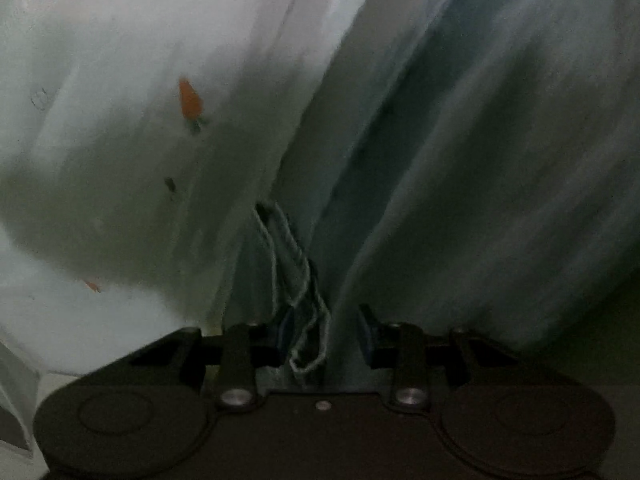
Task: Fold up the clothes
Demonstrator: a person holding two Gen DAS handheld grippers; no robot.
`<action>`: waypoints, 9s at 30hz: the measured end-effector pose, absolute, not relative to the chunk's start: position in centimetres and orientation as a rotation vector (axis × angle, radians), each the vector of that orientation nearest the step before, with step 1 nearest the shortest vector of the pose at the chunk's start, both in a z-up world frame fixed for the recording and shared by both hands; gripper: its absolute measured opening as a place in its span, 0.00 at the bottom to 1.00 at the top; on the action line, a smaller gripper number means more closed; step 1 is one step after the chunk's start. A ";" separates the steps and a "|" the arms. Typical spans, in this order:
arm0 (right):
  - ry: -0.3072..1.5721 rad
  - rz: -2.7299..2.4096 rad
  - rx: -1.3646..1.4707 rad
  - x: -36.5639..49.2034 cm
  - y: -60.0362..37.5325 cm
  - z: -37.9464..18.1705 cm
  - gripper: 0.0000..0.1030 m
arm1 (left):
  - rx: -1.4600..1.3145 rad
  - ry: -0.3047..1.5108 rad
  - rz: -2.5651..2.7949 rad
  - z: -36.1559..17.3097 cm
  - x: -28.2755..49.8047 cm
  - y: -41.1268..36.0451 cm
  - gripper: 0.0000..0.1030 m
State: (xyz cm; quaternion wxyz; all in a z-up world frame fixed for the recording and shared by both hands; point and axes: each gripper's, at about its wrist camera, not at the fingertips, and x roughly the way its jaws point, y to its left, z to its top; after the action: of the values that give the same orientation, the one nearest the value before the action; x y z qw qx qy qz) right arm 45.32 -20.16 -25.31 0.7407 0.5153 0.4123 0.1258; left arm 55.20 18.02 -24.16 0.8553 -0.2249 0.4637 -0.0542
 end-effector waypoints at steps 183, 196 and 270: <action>-0.227 0.039 1.984 39.2 -45.8 -28.4 0.21 | -0.099 1.096 0.079 -25.6 55.7 3.2 1.00; 0.204 0.245 2.006 43.1 -29.2 -27.8 0.21 | -0.074 1.080 0.029 -25.8 55.9 4.0 1.00; 0.646 0.132 0.643 51.3 -22.4 -19.6 0.70 | -0.009 1.052 -0.120 -25.3 57.2 5.8 1.00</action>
State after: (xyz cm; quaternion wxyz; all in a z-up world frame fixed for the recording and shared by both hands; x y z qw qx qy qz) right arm 51.34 -22.35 -19.61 0.8957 0.3105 0.3118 0.0636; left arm 57.23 5.78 -25.34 0.8631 -0.0041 0.5018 -0.0574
